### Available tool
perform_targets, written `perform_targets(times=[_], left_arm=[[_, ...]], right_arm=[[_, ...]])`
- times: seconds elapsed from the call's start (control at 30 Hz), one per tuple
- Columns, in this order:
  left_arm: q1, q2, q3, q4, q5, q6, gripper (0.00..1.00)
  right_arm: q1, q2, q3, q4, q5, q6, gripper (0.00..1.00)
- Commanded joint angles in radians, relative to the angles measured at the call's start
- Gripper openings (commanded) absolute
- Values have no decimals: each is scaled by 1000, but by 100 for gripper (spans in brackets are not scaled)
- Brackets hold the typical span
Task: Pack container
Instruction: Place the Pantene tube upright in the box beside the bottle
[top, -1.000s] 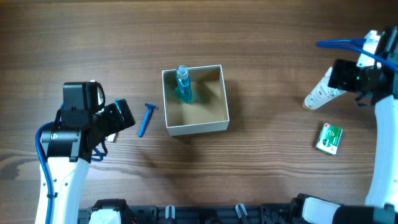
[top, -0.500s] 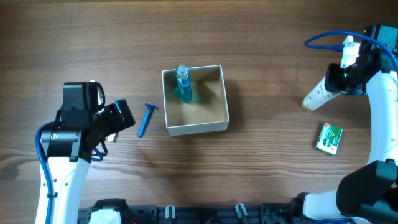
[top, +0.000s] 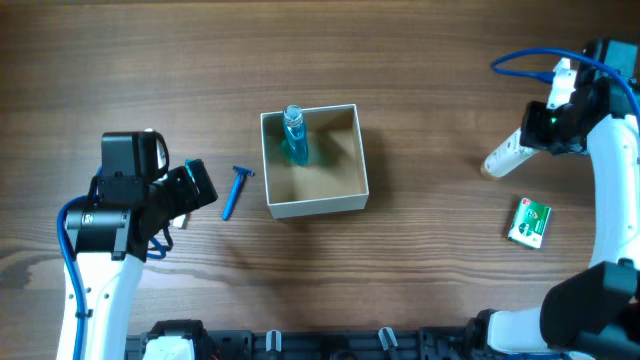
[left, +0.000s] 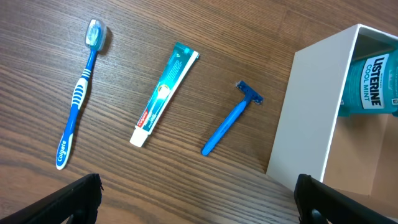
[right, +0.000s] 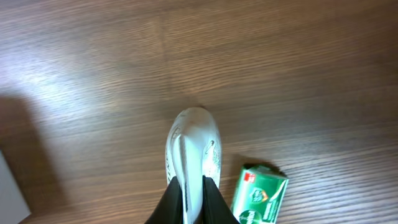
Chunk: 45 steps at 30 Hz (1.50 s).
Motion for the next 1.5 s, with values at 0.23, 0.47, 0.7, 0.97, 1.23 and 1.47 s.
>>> perform_targets(times=[0.23,0.47,0.7,0.97,1.23,1.47], left_arm=[[2,2,19,0,-21,-9,100],[2,2,19,0,-21,-9,100],[2,2,19,0,-21,-9,100],[2,2,19,0,-21,-9,100],[2,2,19,0,-21,-9,100],[2,2,19,0,-21,-9,100]], right_arm=[[412,-257,272,-48,0,213,4],[720,-176,361,-61,103,355,4],[798,86,607,-168,105,375,4],[792,333,679,-171,100,375,4],[792,445,678,-119,100,376,4],[792,452,677,-97,100,373,6]])
